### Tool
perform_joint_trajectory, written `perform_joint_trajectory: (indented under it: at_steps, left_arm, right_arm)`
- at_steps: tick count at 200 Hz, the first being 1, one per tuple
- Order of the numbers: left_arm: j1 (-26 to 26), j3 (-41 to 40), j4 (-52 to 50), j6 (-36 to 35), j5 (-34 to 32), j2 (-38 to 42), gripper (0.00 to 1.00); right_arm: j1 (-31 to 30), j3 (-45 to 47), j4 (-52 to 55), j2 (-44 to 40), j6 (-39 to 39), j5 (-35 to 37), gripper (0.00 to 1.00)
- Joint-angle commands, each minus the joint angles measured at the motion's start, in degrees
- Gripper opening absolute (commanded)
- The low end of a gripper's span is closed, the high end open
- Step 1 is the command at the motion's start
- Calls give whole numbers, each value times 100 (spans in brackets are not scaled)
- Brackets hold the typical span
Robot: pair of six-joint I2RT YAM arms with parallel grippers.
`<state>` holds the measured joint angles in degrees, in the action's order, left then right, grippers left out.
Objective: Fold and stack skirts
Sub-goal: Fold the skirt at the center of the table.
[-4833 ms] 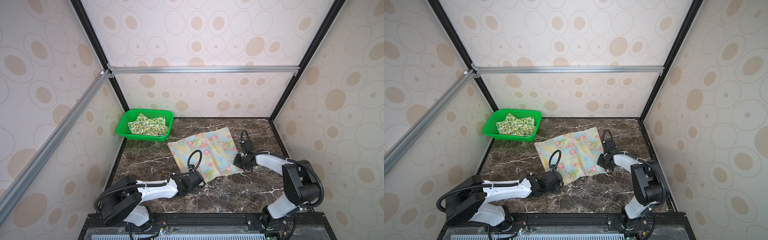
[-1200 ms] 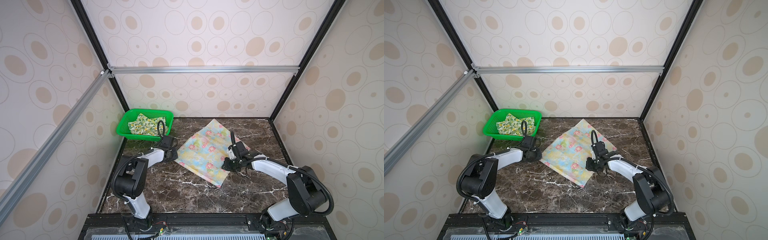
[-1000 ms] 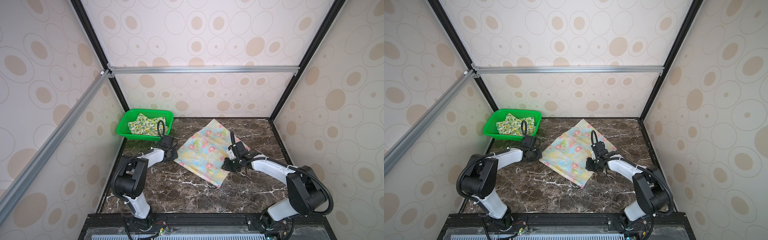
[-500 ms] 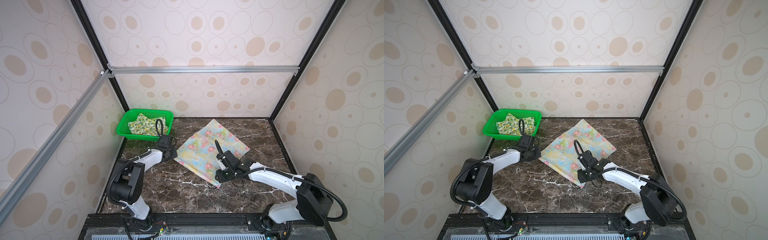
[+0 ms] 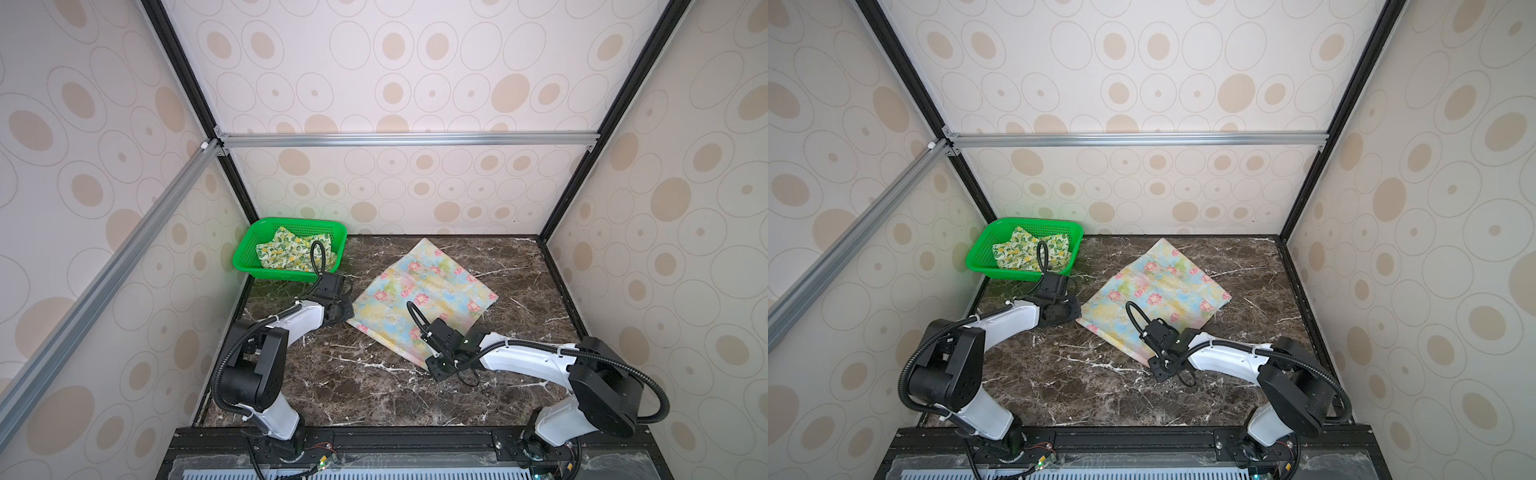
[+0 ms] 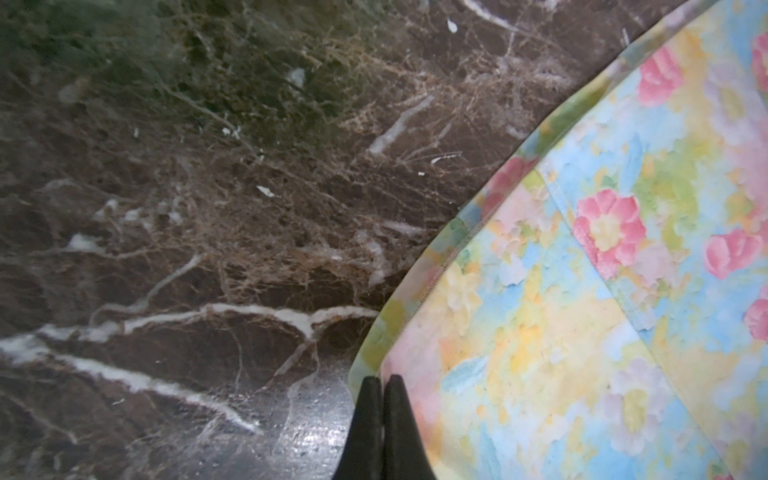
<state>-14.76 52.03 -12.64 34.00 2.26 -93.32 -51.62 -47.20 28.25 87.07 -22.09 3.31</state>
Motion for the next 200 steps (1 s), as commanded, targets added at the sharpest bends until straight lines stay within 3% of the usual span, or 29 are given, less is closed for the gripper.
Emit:
perform_joint_trajectory:
  at_steps: [1, 48, 68, 86, 120, 200]
  left_arm:
    - [53, 24, -7, -25, -94, 143, 0]
    - [64, 57, -27, -25, -125, 114, 0]
    - [69, 70, -21, -16, -129, 121, 0]
    - [63, 88, -44, -16, -158, 143, 0]
    - [69, 81, -164, -25, -375, 385, 0]
    - [88, 63, -1008, -26, -1088, 1820, 0]
  right_arm:
    - [-63, 46, 2, 142, 161, 309, 38]
    - [-94, 88, -131, 210, 160, 198, 17]
    - [-101, 122, -187, 223, 143, 80, 16]
    - [-121, 122, -173, 211, 149, -8, 0]
    - [-139, 19, -22, -217, 146, -349, 0]
    - [-205, -576, 743, -1488, 120, -806, 0]
